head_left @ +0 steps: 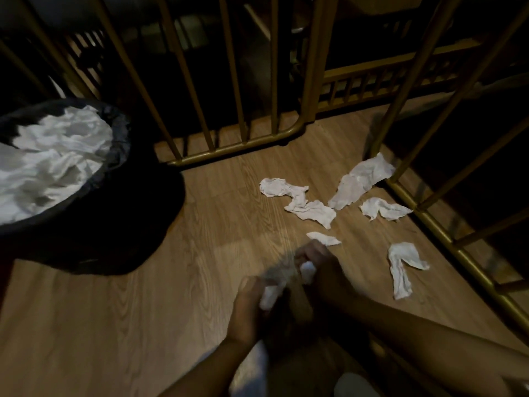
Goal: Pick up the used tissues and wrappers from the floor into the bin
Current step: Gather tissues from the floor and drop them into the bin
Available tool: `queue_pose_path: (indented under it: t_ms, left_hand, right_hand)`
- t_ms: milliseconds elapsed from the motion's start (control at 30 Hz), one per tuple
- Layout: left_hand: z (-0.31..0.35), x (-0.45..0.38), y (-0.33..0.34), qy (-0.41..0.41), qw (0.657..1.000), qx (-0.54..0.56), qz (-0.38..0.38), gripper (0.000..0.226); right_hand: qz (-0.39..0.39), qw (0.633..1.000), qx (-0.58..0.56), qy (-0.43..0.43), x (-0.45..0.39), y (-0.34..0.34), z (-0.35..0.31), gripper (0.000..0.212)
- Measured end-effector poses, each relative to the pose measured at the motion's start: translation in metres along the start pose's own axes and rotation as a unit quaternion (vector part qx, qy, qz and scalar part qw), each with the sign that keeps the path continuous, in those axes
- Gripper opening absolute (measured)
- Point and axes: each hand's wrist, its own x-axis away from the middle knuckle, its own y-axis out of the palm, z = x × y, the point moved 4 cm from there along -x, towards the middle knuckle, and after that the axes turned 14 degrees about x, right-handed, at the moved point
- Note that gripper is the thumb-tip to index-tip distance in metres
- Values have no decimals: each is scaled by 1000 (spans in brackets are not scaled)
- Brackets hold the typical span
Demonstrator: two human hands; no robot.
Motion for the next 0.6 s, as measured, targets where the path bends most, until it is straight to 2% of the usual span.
queue_pose_path:
  t_ms: [33,67,100,167,233,300,367,400,433,533,600]
  left_hand:
    - [2,-7,-11,-29,999,16,37,18]
    - [1,-14,-18,-21,998,24,63,8]
    - [-5,-19,-27,-20,995,26,89,13]
    - [-20,-26,-39,-77,987,55,129,41]
    - [-25,-24,-45,-94,982,86,142,52]
    - [-18,-19,-51,-99,972,131,165,52]
    - [-16,-14,-50,-100,966,166,169,40]
    - [-14,-10,-48,-87,968,160,172,29]
    - [-13,-8,-47,-81,966,167,178,28]
    - [-8,-7,-45,-113,940,229,224,42]
    - [-2,-13,-49,-109,940,231,225,34]
  right_hand:
    - [20,999,-27,41,-7,-5,2,30]
    - [43,997,-33,45,-13,-12,-4,28]
    - [68,996,-34,54,-17,-14,-6,23]
    - [164,980,-73,80,-21,-19,4,13]
    - [190,961,-132,152,-20,-19,18,22]
    - [153,958,-98,222,-18,-15,32,34]
    - [71,961,-16,267,-12,-9,46,70]
    - [33,961,20,273,-8,-8,48,87]
    - [5,962,62,267,-6,-6,50,99]
    - [-41,946,236,218,-5,2,56,109]
    - [-41,936,294,191,-11,7,60,103]
